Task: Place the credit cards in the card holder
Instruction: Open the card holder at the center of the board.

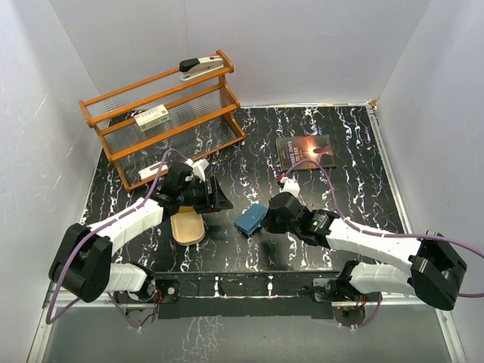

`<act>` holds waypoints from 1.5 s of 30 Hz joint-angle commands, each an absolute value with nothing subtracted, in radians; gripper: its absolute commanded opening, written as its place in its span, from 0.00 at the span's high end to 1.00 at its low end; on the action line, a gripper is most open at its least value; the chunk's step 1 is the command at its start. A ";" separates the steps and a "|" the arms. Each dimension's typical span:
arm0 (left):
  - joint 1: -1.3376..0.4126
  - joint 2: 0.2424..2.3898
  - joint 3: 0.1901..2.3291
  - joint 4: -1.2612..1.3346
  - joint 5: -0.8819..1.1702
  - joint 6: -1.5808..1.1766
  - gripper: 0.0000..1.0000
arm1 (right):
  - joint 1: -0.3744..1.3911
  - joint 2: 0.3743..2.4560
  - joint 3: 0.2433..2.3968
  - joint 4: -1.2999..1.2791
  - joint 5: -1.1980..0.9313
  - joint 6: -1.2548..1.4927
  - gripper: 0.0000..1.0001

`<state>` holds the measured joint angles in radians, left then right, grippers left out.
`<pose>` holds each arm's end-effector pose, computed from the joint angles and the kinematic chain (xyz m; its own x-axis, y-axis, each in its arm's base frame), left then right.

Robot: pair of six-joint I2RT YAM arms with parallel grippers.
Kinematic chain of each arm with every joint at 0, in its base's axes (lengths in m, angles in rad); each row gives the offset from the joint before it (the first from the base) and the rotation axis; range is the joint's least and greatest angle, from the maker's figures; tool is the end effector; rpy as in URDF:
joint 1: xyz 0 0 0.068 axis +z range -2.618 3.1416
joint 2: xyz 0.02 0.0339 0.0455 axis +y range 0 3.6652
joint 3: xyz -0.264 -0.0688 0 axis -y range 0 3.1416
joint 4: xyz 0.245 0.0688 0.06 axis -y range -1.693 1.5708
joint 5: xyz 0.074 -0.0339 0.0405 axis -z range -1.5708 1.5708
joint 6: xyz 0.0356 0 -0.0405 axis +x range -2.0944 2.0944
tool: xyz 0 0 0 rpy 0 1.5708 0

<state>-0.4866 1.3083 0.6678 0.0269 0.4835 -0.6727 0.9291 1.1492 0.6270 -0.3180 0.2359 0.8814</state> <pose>0.2310 -0.1409 0.2094 -0.8654 -0.1663 -0.4727 0.2694 0.6409 -0.7188 0.1424 0.1766 0.2033 -0.8125 0.1660 -0.5588 -0.0921 0.9100 0.4042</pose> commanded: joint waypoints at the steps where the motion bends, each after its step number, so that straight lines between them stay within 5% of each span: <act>1: -0.485 1.271 0.698 -0.005 0.495 -0.644 0.38 | 0.927 1.108 0.694 -0.255 0.220 0.789 1.00; 18: -0.484 1.246 0.722 -0.078 0.431 -0.635 0.37 | 0.918 1.301 0.841 -0.161 0.103 0.684 1.00; 30: -0.484 1.263 0.739 -0.084 0.446 -0.633 0.38 | 0.902 1.230 0.894 -0.201 0.065 0.683 1.00; 45: -0.485 1.276 0.764 -0.146 0.423 -0.618 0.40 | 0.883 1.214 0.837 -0.375 0.241 0.675 1.00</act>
<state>-0.4866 1.2732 0.7101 -0.0937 0.4286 -0.6380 0.8936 1.2816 0.8547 -0.3122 0.1242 0.6827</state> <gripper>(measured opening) 0.608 0.021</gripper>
